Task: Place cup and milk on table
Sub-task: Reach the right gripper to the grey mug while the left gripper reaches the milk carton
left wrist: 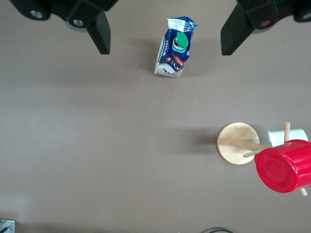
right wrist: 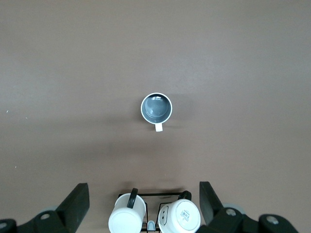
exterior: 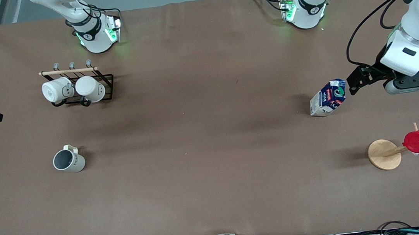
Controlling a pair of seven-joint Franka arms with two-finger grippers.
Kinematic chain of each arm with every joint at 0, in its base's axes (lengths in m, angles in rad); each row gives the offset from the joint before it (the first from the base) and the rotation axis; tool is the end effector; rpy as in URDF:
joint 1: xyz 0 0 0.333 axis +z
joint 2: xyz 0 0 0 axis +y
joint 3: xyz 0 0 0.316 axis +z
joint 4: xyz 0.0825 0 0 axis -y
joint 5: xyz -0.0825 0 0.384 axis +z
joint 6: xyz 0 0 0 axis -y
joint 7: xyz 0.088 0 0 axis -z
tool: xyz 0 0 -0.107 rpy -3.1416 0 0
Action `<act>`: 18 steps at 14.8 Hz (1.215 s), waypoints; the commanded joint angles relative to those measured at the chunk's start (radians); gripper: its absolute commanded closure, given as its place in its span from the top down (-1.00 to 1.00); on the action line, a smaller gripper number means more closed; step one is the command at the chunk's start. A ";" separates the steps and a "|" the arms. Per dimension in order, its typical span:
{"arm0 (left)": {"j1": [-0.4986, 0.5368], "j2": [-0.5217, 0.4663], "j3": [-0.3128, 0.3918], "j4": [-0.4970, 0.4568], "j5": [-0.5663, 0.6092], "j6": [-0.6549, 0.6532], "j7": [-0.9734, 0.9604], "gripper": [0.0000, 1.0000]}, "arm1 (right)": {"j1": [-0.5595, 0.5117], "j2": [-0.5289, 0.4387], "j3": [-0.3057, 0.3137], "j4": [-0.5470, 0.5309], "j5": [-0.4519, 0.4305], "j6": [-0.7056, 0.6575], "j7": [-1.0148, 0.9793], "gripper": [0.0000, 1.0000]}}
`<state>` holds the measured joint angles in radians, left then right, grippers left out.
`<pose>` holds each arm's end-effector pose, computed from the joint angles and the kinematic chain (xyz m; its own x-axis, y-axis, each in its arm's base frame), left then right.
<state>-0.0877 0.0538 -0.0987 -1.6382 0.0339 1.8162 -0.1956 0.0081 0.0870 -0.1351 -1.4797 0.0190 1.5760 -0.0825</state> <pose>0.5816 -0.1054 0.5845 0.9919 0.0032 0.1272 0.0037 -1.0000 -0.0037 0.5781 -0.0681 0.6190 0.9990 -0.0440 0.0107 -0.0439 -0.9990 -0.0064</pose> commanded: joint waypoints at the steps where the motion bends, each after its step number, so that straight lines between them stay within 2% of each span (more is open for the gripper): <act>1: 0.002 -0.002 -0.003 0.012 0.007 -0.020 0.005 1.00 | 0.001 -0.016 0.002 -0.025 -0.014 0.004 0.018 1.00; 7: 0.005 0.014 -0.003 0.014 0.006 -0.015 0.004 1.00 | 0.001 -0.016 0.002 -0.025 -0.014 0.007 0.018 1.00; 13: 0.009 0.084 -0.003 0.012 0.015 -0.003 0.005 1.00 | 0.000 0.019 0.002 -0.050 -0.004 0.045 0.003 1.00; 16: 0.006 0.132 -0.003 -0.006 0.015 0.029 0.015 1.00 | -0.002 0.088 0.002 -0.093 -0.005 0.111 -0.034 1.00; 18: 0.005 0.136 -0.003 -0.069 0.017 0.104 0.015 1.00 | -0.007 0.146 0.002 -0.123 -0.004 0.186 -0.052 1.00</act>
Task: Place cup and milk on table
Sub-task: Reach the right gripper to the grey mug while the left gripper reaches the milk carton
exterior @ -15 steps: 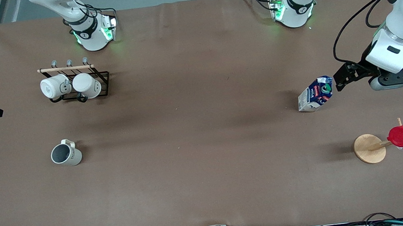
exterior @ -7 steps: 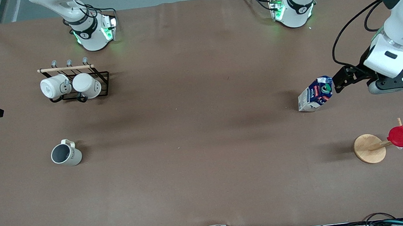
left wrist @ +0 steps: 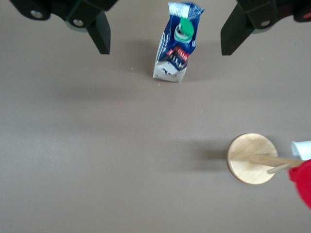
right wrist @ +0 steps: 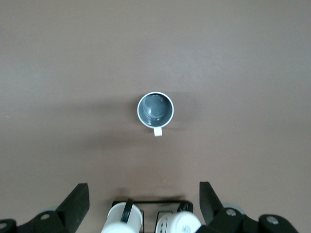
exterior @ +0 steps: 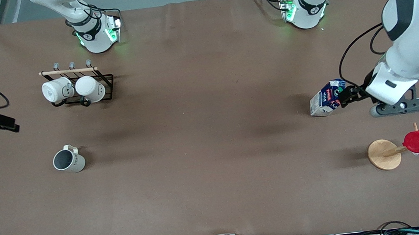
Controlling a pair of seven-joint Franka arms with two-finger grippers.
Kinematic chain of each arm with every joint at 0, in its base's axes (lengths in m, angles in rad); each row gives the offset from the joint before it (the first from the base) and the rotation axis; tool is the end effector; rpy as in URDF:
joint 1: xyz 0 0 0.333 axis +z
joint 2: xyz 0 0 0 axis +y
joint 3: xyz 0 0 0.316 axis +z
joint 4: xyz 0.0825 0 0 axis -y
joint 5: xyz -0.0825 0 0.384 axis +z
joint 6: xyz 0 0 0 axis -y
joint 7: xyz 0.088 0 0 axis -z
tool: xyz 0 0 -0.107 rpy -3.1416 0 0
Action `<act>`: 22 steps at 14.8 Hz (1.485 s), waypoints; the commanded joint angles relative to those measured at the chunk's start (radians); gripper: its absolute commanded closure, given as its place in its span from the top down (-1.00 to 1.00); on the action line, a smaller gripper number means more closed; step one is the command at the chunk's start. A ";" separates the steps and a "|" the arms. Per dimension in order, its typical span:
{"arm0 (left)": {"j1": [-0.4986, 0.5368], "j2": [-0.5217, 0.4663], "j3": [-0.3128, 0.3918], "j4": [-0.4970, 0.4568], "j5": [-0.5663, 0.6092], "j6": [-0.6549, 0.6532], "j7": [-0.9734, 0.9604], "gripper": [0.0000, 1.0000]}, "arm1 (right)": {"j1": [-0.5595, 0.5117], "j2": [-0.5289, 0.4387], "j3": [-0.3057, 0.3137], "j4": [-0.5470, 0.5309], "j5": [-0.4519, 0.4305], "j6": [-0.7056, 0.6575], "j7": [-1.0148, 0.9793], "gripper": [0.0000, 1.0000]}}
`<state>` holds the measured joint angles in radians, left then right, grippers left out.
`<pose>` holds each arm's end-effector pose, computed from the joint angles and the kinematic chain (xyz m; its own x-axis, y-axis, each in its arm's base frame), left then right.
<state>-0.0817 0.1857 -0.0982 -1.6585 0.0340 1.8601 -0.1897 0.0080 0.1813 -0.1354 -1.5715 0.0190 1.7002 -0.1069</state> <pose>0.6122 -0.1045 0.4990 0.9998 0.0021 0.0192 0.0023 -0.9999 -0.0112 0.6087 -0.0700 0.5300 0.9984 -0.0218 -0.0512 -0.0219 -0.9998 0.0002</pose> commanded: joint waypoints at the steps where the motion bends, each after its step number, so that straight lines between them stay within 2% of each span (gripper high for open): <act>1: -0.004 0.005 -0.003 -0.088 0.017 0.108 0.007 1.00 | -0.016 0.085 0.002 -0.048 -0.004 0.108 -0.061 1.00; 5: -0.004 0.000 -0.003 -0.194 0.018 0.175 0.007 0.98 | -0.048 0.214 0.002 -0.087 0.002 0.260 -0.138 1.00; 10: -0.001 -0.022 -0.011 -0.325 0.018 0.260 0.009 0.94 | -0.071 0.328 0.004 -0.088 0.002 0.348 -0.218 1.00; 13: 0.007 -0.028 -0.011 -0.391 0.020 0.306 0.010 0.91 | -0.072 0.354 0.004 -0.100 0.004 0.354 -0.229 0.96; 16: 0.014 -0.031 -0.011 -0.420 0.020 0.321 0.016 0.90 | -0.071 0.363 0.004 -0.188 0.045 0.473 -0.232 0.83; 18: 0.014 -0.029 -0.009 -0.417 0.020 0.324 0.024 0.90 | -0.071 0.369 0.004 -0.205 0.047 0.490 -0.231 0.65; 19: 0.014 -0.029 -0.008 -0.414 0.020 0.335 0.026 0.90 | -0.069 0.379 0.004 -0.205 0.047 0.495 -0.232 0.47; 20: 0.014 -0.028 -0.008 -0.411 0.020 0.340 0.026 0.90 | -0.069 0.386 0.004 -0.205 0.047 0.503 -0.232 0.13; 22: 0.014 -0.028 -0.005 -0.412 0.020 0.340 0.026 0.90 | -0.066 0.392 0.004 -0.203 0.053 0.513 -0.228 -0.82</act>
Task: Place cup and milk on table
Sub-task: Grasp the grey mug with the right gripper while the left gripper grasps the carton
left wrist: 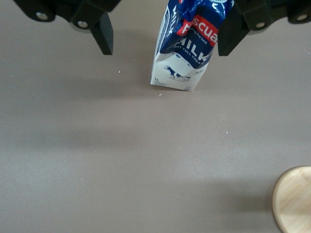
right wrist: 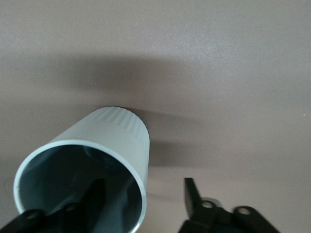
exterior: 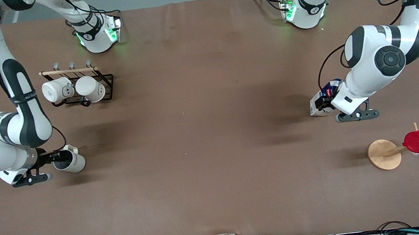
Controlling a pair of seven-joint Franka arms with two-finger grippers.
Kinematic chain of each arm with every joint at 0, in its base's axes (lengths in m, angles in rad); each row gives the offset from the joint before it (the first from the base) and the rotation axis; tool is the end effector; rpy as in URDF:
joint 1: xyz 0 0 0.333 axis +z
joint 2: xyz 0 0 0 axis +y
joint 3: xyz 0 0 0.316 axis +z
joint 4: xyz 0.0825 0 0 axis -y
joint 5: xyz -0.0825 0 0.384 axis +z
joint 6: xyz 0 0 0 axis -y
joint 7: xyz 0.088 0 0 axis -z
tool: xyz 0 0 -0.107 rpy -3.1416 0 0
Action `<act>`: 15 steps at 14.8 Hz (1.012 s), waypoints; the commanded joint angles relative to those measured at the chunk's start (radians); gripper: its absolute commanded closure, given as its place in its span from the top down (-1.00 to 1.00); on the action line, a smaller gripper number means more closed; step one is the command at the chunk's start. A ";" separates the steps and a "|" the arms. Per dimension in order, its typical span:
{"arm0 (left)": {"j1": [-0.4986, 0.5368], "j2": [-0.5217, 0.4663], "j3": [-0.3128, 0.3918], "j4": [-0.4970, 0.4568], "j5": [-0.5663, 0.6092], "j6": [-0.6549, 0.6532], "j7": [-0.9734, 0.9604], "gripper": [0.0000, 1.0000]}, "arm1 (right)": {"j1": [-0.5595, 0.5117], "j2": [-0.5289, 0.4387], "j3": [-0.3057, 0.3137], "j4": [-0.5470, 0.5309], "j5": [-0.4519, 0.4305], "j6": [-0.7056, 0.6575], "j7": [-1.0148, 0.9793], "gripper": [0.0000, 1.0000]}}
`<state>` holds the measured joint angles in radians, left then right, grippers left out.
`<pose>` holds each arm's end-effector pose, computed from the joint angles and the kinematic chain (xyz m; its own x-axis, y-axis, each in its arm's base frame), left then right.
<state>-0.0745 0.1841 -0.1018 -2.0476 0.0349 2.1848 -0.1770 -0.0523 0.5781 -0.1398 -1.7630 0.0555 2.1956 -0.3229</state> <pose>0.5671 -0.0985 0.3475 0.9989 -0.0184 -0.0436 -0.0191 -0.9997 -0.0169 0.6366 -0.1151 0.2288 0.9835 0.1116 -0.1426 0.1114 -0.9937 -0.0096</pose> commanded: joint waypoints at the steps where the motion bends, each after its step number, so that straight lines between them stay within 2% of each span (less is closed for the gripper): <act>1: 0.013 -0.026 -0.001 -0.028 0.028 0.015 0.019 0.90 | -0.004 -0.006 0.006 -0.010 0.038 0.016 -0.012 -0.99; 3: 0.050 -0.031 -0.009 -0.037 0.094 0.013 0.036 0.90 | -0.011 -0.006 0.006 -0.007 0.064 0.015 -0.010 -1.00; 9: 0.064 -0.031 -0.009 -0.063 0.096 0.010 0.065 0.90 | 0.048 -0.030 0.022 0.057 0.066 -0.085 0.042 -1.00; 11: 0.062 -0.032 -0.010 -0.074 0.096 -0.003 0.065 0.90 | 0.071 -0.067 0.086 0.080 0.063 -0.157 0.176 -1.00; 15: 0.064 -0.054 -0.015 -0.086 0.094 -0.078 0.091 0.90 | 0.104 -0.110 0.267 0.074 0.052 -0.201 0.570 -1.00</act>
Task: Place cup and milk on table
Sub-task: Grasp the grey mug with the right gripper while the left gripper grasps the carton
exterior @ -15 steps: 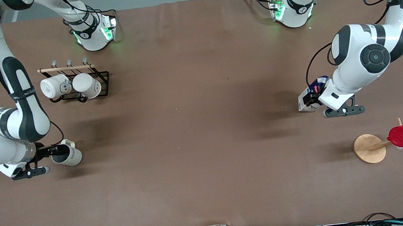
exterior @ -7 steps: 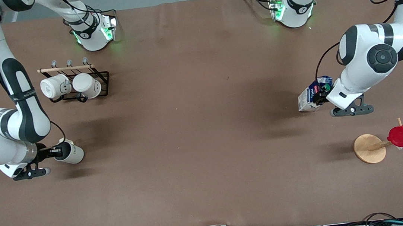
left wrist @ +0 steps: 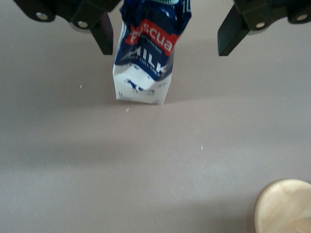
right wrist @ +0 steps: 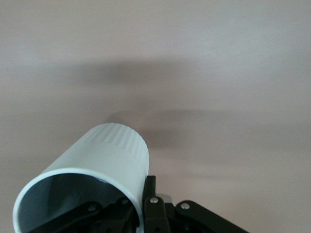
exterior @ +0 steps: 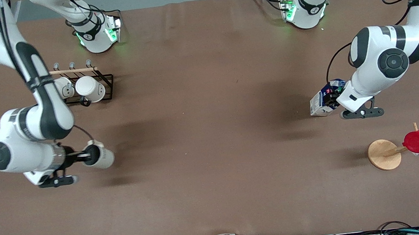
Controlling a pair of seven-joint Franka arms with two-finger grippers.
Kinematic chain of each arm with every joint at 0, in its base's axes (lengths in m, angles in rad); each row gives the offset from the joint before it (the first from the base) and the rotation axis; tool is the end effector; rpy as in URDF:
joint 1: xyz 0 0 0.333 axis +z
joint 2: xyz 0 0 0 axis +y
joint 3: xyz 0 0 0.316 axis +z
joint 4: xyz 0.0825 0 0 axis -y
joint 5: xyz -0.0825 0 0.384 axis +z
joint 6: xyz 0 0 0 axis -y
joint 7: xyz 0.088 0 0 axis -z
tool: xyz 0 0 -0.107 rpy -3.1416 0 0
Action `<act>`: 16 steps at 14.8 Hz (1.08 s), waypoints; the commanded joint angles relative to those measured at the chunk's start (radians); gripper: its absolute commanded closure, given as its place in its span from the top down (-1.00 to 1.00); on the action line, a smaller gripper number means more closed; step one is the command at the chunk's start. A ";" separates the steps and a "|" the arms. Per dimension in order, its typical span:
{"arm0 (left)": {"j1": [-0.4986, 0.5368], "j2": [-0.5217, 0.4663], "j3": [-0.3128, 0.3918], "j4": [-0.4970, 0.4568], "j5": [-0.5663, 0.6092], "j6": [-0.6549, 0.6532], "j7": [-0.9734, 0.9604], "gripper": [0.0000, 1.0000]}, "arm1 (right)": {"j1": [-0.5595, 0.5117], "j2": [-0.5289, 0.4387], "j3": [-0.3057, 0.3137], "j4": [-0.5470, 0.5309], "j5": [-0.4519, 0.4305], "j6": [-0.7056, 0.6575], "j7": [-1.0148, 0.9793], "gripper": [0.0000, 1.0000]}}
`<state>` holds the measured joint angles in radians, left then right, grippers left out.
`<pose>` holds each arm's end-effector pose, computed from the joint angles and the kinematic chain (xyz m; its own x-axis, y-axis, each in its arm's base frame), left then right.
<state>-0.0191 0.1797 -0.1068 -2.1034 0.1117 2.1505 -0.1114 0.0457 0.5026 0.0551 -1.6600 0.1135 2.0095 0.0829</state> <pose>0.5517 -0.0644 0.3236 0.9893 -0.0757 -0.1245 -0.0860 -0.9931 -0.0798 0.6565 0.0694 0.3062 0.9858 -0.0335 -0.1648 -0.0517 -0.9929 -0.1071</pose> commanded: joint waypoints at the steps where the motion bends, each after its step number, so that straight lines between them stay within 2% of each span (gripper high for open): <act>1: 0.008 -0.049 -0.010 -0.032 0.014 -0.055 0.027 0.87 | 0.013 -0.035 0.119 -0.030 -0.006 -0.012 0.257 -1.00; 2: 0.007 -0.052 -0.010 -0.032 0.008 -0.058 0.026 0.74 | 0.022 -0.035 0.168 -0.030 -0.009 -0.005 0.353 -1.00; 4: 0.008 -0.066 -0.010 -0.040 0.003 -0.083 0.026 0.31 | 0.060 -0.032 0.225 -0.030 -0.035 0.012 0.513 -1.00; 7: 0.008 -0.069 -0.011 -0.041 0.002 -0.090 0.026 -0.33 | 0.167 -0.023 0.256 -0.037 -0.040 0.081 0.723 -1.00; 8: 0.008 -0.069 -0.011 -0.040 0.002 -0.090 0.026 -0.45 | 0.206 -0.010 0.256 -0.037 -0.040 0.107 0.773 -1.00; 11: 0.002 -0.074 -0.013 -0.012 -0.041 -0.090 0.026 -0.65 | 0.301 0.023 0.256 -0.037 -0.057 0.156 0.906 -1.00; 14: -0.007 -0.053 -0.036 0.106 -0.053 -0.093 0.006 -0.65 | 0.348 0.066 0.258 -0.037 -0.100 0.210 1.012 -1.00; 16: -0.011 -0.007 -0.060 0.222 -0.055 -0.147 0.003 -0.67 | 0.382 0.095 0.258 -0.035 -0.121 0.238 1.054 -1.00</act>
<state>-0.0256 0.1327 -0.1425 -2.0016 0.0703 2.0674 -0.1010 0.4073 0.5775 0.3118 -1.6932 0.0230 2.2187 1.0794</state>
